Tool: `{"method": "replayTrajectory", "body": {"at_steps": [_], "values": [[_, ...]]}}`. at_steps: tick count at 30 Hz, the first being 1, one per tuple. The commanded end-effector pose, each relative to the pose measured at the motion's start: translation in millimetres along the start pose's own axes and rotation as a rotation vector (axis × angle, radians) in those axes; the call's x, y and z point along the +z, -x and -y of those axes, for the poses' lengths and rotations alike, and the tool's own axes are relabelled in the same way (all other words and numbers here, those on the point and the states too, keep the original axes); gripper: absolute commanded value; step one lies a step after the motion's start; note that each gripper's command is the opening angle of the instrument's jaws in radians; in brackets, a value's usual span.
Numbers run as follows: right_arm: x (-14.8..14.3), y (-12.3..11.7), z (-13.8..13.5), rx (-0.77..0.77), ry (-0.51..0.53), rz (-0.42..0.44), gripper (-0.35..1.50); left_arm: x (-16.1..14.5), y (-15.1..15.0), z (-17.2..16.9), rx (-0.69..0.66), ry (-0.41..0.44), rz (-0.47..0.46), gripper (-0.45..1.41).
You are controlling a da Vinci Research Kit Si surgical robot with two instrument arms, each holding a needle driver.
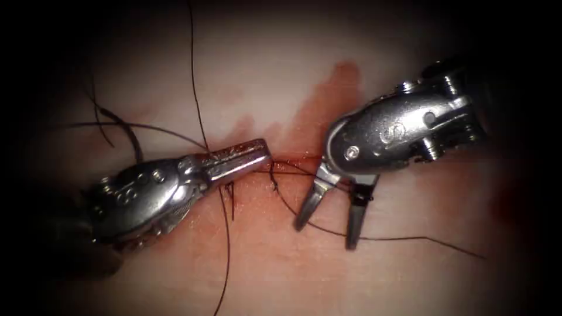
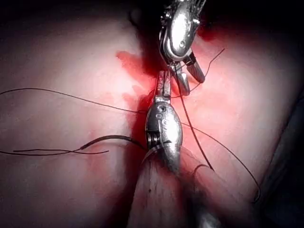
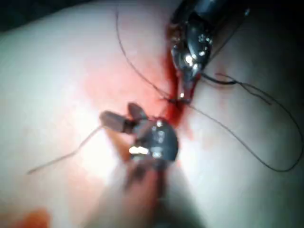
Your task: Wound Closure
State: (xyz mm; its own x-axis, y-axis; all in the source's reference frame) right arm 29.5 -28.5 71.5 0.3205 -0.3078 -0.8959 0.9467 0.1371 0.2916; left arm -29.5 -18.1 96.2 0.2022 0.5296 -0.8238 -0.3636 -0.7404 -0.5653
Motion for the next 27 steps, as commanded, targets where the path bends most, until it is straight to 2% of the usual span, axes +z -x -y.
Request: {"method": "replayTrajectory", "body": {"at_steps": [1, 6, 9, 13, 19, 27], "values": [[0.1, -0.2, -1.0, -0.012, -0.006, 0.003, 0.44, 0.4, 0.9, -0.2, -0.002, 0.005, 0.000, -0.45], [-1.0, -0.8, -1.8, -0.024, -0.005, 0.011, 0.46, 0.2, 0.9, -0.2, -0.002, 0.007, 0.003, -0.45], [-0.8, -0.6, -1.9, -0.070, -0.010, 0.054, 0.49, 0.0, 0.9, -0.2, -0.002, 0.009, 0.004, -0.45], [1.2, 0.7, -1.6, -0.150, -0.027, 0.106, 0.73, -0.2, 0.8, -0.2, -0.003, 0.011, 0.004, -0.45], [3.1, 1.5, -1.0, -0.185, -0.030, 0.132, 0.79, -0.5, 0.6, 0.2, -0.005, 0.017, 0.005, -0.45], [4.2, 0.3, -1.1, -0.208, 0.002, 0.140, 0.88, -1.8, -0.5, 1.2, -0.013, -0.001, 0.003, -0.45]]}}
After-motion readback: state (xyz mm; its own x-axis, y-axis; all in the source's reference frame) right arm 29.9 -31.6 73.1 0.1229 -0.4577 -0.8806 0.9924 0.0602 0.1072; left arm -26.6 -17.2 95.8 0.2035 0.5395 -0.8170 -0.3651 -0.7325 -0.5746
